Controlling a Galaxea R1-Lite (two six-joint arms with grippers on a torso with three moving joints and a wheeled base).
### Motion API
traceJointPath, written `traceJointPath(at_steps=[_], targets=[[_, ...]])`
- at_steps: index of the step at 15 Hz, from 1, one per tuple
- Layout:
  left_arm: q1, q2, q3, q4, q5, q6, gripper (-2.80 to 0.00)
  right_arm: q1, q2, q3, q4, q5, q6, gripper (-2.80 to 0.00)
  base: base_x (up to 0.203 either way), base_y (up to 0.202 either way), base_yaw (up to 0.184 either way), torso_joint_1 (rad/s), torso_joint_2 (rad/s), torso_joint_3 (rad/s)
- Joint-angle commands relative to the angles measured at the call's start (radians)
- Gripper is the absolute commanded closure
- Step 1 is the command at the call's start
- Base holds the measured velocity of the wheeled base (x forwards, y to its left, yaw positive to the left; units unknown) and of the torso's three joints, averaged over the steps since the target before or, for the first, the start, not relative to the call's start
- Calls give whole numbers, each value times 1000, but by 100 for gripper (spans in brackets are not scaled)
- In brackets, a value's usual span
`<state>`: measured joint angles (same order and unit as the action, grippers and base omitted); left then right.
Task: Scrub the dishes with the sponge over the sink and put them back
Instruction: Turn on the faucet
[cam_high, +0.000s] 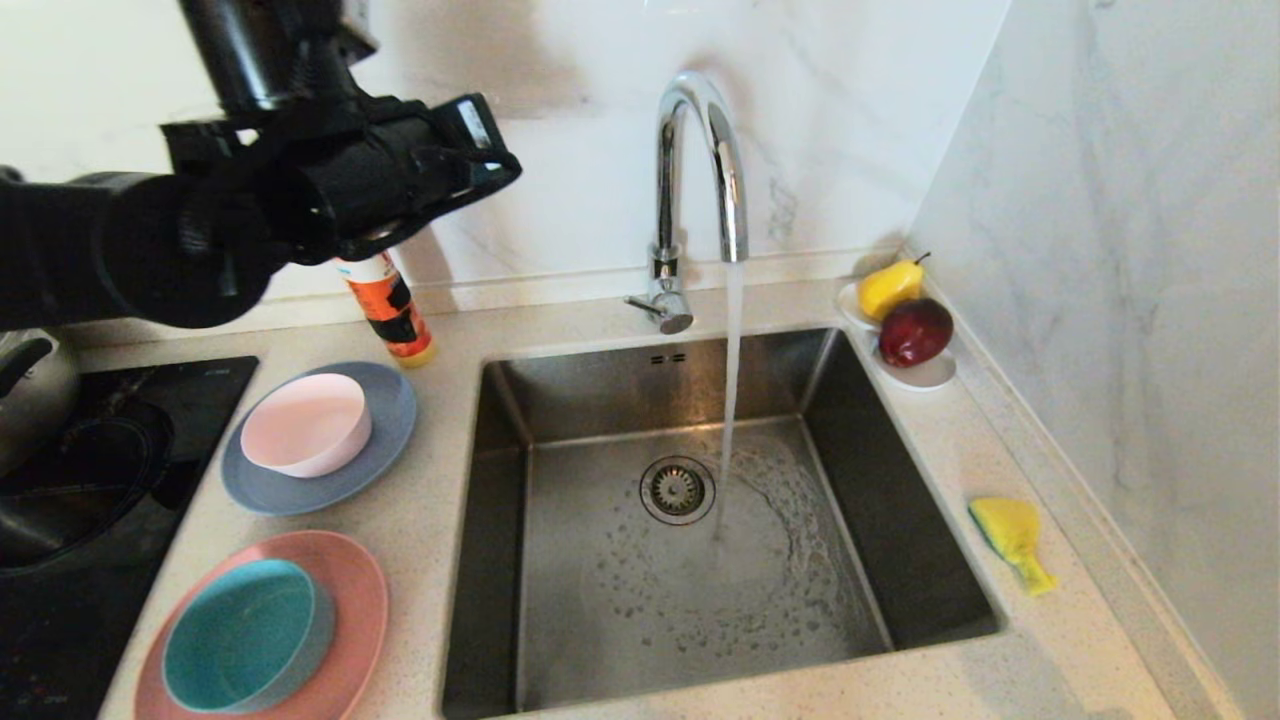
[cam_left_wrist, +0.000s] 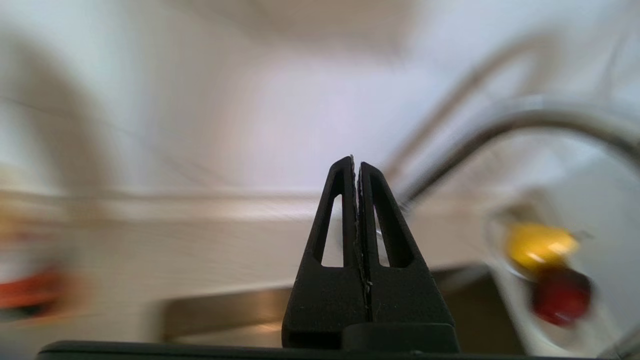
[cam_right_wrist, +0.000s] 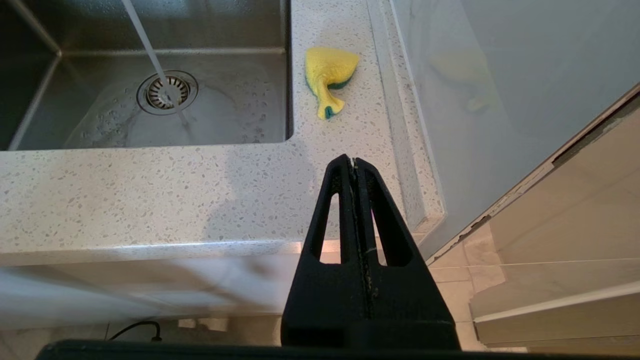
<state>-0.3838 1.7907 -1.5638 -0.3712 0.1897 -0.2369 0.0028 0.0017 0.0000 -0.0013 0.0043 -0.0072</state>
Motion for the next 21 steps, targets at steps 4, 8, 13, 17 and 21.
traceJointPath(at_steps=[4,8,13,17,21], targets=[[3,-479,364,-110,169,184,0,0,0,0,0,0,0,0,0,0,0,0,0,0],[9,-864,692,-130,238,263,0,0,0,0,0,0,0,0,0,0,0,0,0,0],[168,-1342,1091,-100,302,311,0,0,0,0,0,0,0,0,0,0,0,0,0,0],[332,-1671,1276,78,279,327,0,0,0,0,0,0,0,0,0,0,0,0,0,0],[367,-1797,1521,238,43,298,0,0,0,0,0,0,0,0,0,0,0,0,0,0]])
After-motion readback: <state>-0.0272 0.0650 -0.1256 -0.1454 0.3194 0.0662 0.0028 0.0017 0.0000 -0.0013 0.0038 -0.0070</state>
